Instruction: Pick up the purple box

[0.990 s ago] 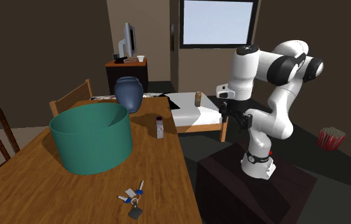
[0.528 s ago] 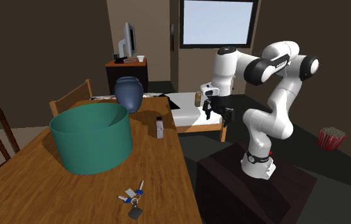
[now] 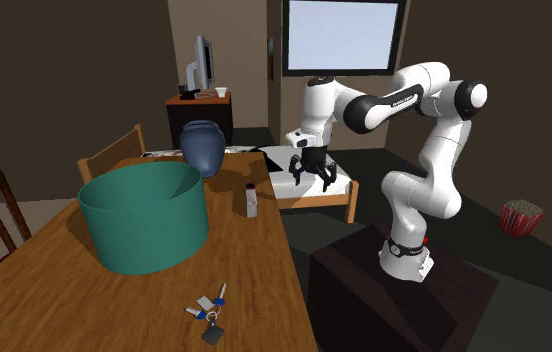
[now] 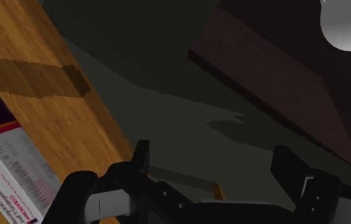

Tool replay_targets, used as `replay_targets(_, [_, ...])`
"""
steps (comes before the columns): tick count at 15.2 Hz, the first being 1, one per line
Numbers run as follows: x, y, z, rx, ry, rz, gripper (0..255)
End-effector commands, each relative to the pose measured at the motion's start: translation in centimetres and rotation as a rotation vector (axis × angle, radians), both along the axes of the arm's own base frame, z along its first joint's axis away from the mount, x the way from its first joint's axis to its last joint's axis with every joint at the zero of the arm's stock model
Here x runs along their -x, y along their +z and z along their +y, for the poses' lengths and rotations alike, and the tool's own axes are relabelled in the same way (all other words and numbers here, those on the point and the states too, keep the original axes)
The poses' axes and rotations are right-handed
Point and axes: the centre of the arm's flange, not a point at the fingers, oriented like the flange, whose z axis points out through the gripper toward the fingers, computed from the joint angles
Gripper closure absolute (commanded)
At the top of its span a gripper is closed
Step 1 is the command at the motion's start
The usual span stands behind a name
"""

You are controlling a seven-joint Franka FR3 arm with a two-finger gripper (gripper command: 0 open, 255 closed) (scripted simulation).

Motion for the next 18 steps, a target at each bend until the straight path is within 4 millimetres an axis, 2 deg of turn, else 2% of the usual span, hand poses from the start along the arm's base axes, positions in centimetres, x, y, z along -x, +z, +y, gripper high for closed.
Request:
replay_targets(1, [-1.3,-0.4,-2.5,-0.01,0.082,-0.005,0])
replay_targets(6, [-5.2,-1.4,-7.7,-0.041,0.269,-0.017,0])
replay_targets(12, [-11.1,-2.8,-12.9,-0.077,0.494,-0.031,0])
replay_targets(15, [-14.3,-3.4,-14.9,-0.095,0.605,-0.037,0])
replay_targets(18, [-14.3,-5.0,-14.9,-0.095,0.605,-0.037,0])
